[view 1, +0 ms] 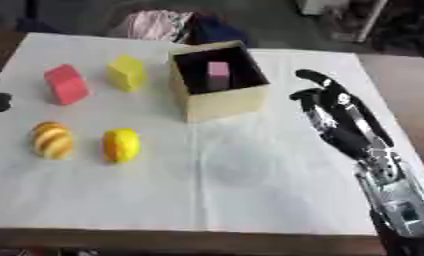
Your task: Pick up objects on the table and place them in the box.
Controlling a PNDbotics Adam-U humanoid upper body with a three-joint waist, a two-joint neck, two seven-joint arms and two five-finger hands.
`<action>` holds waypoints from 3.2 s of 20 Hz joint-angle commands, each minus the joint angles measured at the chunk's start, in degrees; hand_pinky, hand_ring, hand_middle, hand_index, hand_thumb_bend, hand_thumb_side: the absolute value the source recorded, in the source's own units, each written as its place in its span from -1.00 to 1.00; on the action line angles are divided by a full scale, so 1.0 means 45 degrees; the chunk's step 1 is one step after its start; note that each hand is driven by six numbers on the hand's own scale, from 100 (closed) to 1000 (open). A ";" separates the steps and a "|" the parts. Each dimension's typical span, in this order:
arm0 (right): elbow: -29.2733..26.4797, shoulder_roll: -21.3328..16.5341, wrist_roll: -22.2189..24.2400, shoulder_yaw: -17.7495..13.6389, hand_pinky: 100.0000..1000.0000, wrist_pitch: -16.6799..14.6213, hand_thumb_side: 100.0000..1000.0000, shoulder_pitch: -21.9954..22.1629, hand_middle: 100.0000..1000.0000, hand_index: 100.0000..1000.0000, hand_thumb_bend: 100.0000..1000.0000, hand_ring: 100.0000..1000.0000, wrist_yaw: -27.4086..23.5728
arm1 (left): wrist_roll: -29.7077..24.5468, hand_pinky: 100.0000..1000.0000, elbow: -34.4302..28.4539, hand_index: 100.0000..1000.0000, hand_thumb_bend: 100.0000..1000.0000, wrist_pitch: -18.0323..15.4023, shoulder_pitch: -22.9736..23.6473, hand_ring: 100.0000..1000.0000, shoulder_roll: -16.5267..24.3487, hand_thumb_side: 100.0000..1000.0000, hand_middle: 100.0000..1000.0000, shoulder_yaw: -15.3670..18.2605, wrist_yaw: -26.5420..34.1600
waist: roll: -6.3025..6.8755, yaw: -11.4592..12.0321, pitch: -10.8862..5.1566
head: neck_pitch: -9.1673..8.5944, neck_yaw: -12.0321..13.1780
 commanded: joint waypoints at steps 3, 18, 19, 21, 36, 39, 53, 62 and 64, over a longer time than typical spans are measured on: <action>-0.0181 -0.0094 -0.0014 -0.0069 0.70 -0.0015 0.33 -0.0112 0.80 0.84 -1.00 0.43 0.0031 | -0.0098 0.50 -0.0290 0.64 -1.00 -0.0034 -0.0173 0.40 0.0359 0.18 0.49 0.0034 -0.0142 | 0.0199 -0.0035 0.0048 | 0.0045 0.0043; -0.0166 -0.0111 0.0032 -0.0065 0.71 -0.0018 0.32 -0.0106 0.80 0.84 -1.00 0.44 0.0084 | -0.0993 0.50 -0.0367 0.62 -1.00 -0.0408 -0.0374 0.39 0.1456 -0.20 0.48 -0.0145 -0.1115 | 0.0233 -0.0103 0.0072 | 0.0046 0.0063; -0.0163 -0.0115 0.0048 -0.0055 0.71 -0.0019 0.32 -0.0105 0.80 0.84 -1.00 0.44 0.0086 | -0.1318 0.50 -0.0339 0.63 -1.00 -0.0521 -0.0437 0.39 0.1880 -0.26 0.49 -0.0239 -0.1465 | 0.0247 -0.0125 0.0070 | 0.0036 0.0079; -0.0153 -0.0116 0.0076 -0.0035 0.70 -0.0017 0.33 -0.0108 0.80 0.84 -1.00 0.44 0.0087 | -0.1816 0.50 -0.0152 0.65 -1.00 -0.0735 -0.0578 0.40 0.2683 -0.46 0.50 -0.0383 -0.2186 | 0.0271 -0.0167 0.0063 | 0.0019 0.0097; -0.0026 -0.0151 0.0337 0.0144 0.71 -0.0027 0.34 -0.0123 0.80 0.84 -1.00 0.44 -0.0041 | -0.4733 0.49 0.3922 0.75 -0.89 -0.2182 -0.2862 0.37 0.7508 -0.61 0.53 -0.2201 -0.7412 | 0.0332 -0.0512 -0.0001 | -0.0009 0.0293; -0.0004 -0.0140 0.0389 0.0183 0.71 -0.0026 0.35 -0.0112 0.80 0.84 -1.00 0.44 -0.0122 | -0.5258 0.50 0.4859 0.78 -0.61 -0.2627 -0.3568 0.33 0.7812 -0.54 0.53 -0.2782 -0.8025 | 0.0323 -0.0565 -0.0029 | 0.0027 0.0369; 0.0058 -0.0103 0.0483 0.0230 0.71 0.0030 0.38 -0.0101 0.79 0.84 -1.00 0.43 -0.0544 | -0.5925 0.49 0.8302 0.77 -0.38 -0.3953 -0.5752 0.34 0.6746 -0.23 0.51 -0.3950 -1.0168 | 0.0266 -0.0707 -0.0049 | 0.0105 0.0501; 0.0051 -0.0080 0.0525 0.0253 0.71 0.0028 0.39 -0.0117 0.79 0.84 -1.00 0.43 -0.0594 | -0.4906 0.48 0.9207 0.77 -0.35 -0.3967 -0.6314 0.33 0.5802 -0.42 0.51 -0.4183 -1.1491 | 0.0211 -0.0746 -0.0082 | 0.0081 0.0562; 0.0050 -0.0082 0.0533 0.0259 0.71 0.0027 0.39 -0.0121 0.79 0.84 -1.00 0.43 -0.0599 | -0.4767 0.47 0.9340 0.76 -0.35 -0.3967 -0.6309 0.32 0.5677 -0.41 0.50 -0.4231 -1.1719 | 0.0203 -0.0760 -0.0079 | 0.0080 0.0572</action>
